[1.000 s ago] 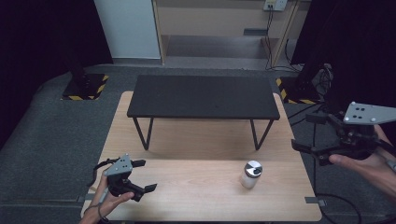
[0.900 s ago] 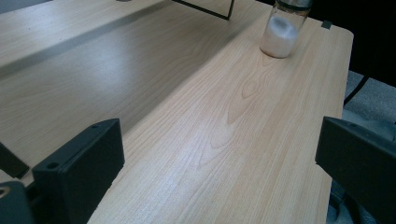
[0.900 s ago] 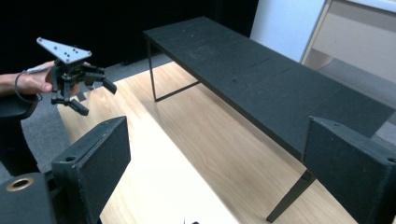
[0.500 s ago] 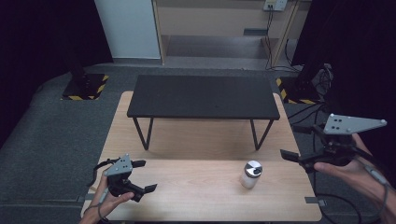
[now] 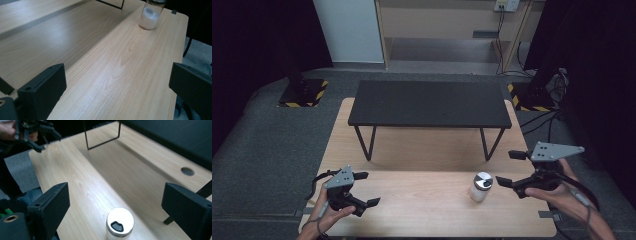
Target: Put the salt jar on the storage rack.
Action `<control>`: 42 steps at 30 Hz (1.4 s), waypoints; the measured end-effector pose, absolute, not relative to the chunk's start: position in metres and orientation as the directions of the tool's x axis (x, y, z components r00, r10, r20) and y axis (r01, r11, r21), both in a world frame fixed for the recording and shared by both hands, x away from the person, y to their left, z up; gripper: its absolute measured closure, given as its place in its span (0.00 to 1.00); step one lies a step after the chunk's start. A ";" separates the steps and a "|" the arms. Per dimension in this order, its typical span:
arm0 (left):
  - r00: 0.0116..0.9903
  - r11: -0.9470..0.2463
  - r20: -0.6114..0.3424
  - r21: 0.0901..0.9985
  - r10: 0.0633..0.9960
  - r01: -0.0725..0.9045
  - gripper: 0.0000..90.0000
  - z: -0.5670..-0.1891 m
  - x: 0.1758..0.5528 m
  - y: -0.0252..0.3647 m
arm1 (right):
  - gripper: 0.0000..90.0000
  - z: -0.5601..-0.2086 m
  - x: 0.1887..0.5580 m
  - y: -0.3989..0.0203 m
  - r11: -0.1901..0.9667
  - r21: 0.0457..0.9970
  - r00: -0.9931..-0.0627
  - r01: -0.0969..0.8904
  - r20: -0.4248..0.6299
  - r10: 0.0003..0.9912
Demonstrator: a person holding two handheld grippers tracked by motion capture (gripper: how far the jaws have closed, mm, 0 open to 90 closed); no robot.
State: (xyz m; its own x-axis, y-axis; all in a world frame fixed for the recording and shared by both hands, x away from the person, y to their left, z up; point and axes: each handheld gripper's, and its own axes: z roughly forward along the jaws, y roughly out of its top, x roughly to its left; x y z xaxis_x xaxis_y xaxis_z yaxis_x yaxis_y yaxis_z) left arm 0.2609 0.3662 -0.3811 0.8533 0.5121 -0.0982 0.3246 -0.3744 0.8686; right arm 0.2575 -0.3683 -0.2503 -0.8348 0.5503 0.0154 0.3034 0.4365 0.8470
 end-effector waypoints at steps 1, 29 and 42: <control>0.854 -0.375 -0.098 0.868 0.512 0.325 0.00 -0.381 0.261 0.366 | 0.09 -0.254 0.259 -0.367 0.439 0.844 -0.836 0.307 0.018 0.549; 0.853 -0.372 -0.100 0.869 0.513 0.326 0.00 -0.381 0.261 0.367 | 0.10 -0.322 0.287 -0.322 0.549 0.745 -0.838 0.379 0.024 0.545; 0.853 -0.370 -0.100 0.870 0.512 0.325 0.00 -0.381 0.261 0.367 | 0.14 -0.333 0.294 -0.319 0.542 0.753 -0.829 0.374 0.010 0.559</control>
State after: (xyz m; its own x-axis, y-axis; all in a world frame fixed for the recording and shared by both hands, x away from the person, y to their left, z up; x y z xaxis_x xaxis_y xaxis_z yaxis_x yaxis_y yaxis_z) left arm 0.2611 0.3674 -0.3807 0.8531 0.5119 -0.1005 0.3247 -0.3703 0.8703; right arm 0.2937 -0.3187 -0.3327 -0.8292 0.5589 0.0101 0.3744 0.5418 0.7525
